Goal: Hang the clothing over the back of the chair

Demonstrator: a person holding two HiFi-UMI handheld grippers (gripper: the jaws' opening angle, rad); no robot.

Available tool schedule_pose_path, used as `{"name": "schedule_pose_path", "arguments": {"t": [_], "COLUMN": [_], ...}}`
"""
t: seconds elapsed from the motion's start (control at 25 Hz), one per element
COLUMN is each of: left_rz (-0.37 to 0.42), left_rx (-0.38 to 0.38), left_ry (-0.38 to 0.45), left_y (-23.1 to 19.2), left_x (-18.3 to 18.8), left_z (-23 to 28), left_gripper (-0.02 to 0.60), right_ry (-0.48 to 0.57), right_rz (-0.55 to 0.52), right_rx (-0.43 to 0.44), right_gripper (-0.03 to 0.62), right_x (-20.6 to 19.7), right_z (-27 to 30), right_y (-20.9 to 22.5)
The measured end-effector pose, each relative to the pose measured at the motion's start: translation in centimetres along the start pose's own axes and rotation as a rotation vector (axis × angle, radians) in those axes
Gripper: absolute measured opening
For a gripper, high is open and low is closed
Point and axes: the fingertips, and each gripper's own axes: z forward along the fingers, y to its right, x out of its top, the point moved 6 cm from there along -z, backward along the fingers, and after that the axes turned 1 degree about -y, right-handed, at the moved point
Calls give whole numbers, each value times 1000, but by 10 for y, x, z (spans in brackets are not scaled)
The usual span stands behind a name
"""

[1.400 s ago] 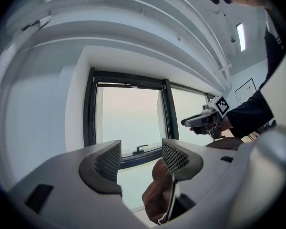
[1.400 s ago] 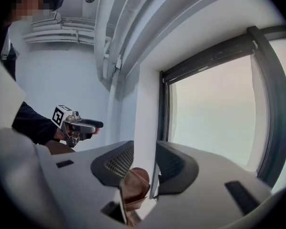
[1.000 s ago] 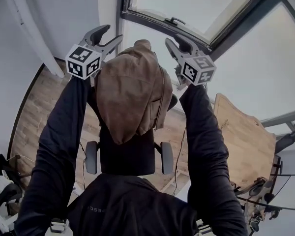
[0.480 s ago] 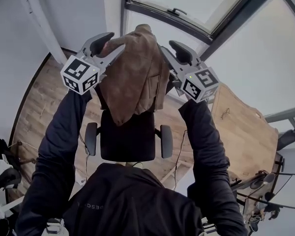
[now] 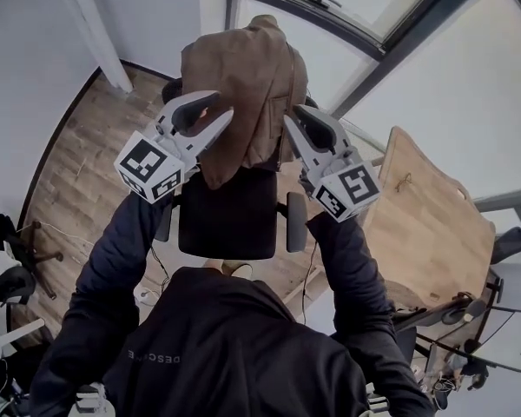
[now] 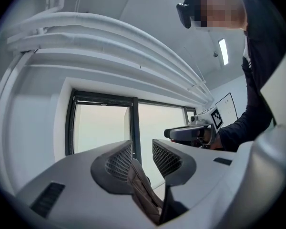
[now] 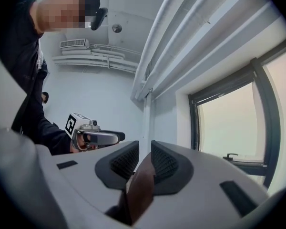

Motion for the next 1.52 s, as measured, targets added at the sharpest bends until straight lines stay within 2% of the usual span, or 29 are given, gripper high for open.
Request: {"name": "schedule_pose_path", "arguments": {"t": [0.12, 0.16, 0.24, 0.36, 0.68, 0.96, 1.52], "left_rz": [-24, -33, -37, -16, -86, -79, -58], "left_rx": [-9, -7, -7, -25, -20, -4, 46], "left_ry": [2, 2, -10, -50, -59, -58, -32], "left_y": [29, 38, 56, 85, 137, 152, 145], "left_x": [-9, -13, -21, -34, -51, -59, -59], "left_z": [-18, -24, -34, -43, -70, -80, -80], "left_gripper": [119, 105, 72, 49, 20, 18, 18], "right_ry": [-11, -11, -14, -30, -37, -48, -58], "right_rz": [-2, 0, -12, -31, 37, 75, 45], "right_rx": [1, -2, -8, 3, 37, 28, 3], "right_gripper": [66, 26, -8, -9, -8, -9, -11], "right_x": [-14, -18, -25, -33, -41, -55, -57], "right_z": [-19, -26, -37, -52, -90, -103, -94], "right_y": [-27, -35, -51, -74, -120, -130, -129]}}
